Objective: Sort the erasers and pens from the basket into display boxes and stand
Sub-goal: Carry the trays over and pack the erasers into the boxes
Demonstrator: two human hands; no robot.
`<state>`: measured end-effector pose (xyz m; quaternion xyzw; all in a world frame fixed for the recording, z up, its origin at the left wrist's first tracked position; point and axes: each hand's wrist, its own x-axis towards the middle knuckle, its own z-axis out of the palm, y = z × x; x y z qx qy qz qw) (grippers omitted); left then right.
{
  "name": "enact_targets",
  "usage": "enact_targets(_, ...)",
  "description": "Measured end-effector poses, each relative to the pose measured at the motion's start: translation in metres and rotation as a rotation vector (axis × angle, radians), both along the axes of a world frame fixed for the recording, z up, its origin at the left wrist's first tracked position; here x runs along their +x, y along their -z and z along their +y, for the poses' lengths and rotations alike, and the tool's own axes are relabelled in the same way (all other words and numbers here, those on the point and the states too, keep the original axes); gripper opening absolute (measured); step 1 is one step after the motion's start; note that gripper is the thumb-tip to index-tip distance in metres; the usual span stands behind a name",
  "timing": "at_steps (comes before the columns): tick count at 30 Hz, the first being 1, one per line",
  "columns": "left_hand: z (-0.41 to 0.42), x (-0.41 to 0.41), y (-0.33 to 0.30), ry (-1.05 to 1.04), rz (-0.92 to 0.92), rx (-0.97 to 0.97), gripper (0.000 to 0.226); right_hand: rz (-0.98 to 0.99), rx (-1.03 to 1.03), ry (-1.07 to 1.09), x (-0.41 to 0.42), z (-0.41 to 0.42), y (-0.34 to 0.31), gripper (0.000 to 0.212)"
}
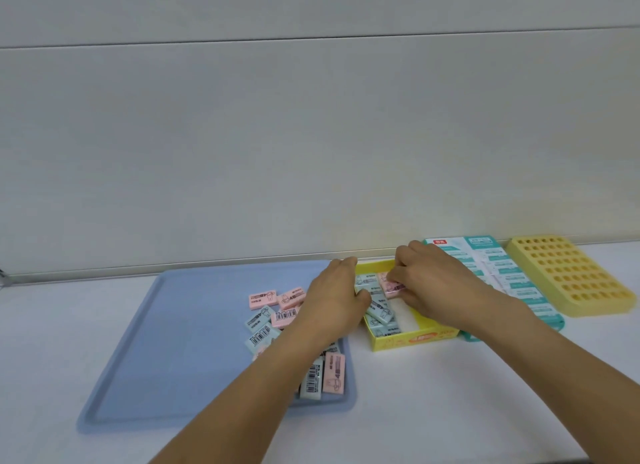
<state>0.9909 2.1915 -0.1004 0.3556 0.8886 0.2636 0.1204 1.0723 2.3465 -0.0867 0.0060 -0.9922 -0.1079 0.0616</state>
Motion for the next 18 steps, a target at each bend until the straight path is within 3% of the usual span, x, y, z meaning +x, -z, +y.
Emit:
enact_targets(5, -0.004, 0.001, 0.0, 0.003, -0.045, 0.054, 0.026, -0.035, 0.035, -0.017, -0.001, -0.003, -0.001, 0.013)
enact_targets(9, -0.004, 0.001, -0.001, -0.001, -0.027, 0.055, 0.026, 0.046, 0.021, -0.056, -0.001, -0.001, 0.002, 0.023)
enact_targets(12, -0.003, 0.004, -0.005, 0.006, 0.005, 0.021, 0.037, 0.025, -0.038, -0.038, -0.001, -0.009, -0.003, 0.003)
enact_targets(15, -0.012, 0.002, -0.01, -0.016, 0.0, 0.1, 0.042, -0.064, -0.033, 0.045, -0.001, -0.01, -0.006, 0.023)
enact_targets(18, -0.046, -0.023, -0.013, -0.166, 0.13, 0.214, 0.035, 0.082, -0.216, 0.075, -0.002, -0.019, -0.009, 0.019)
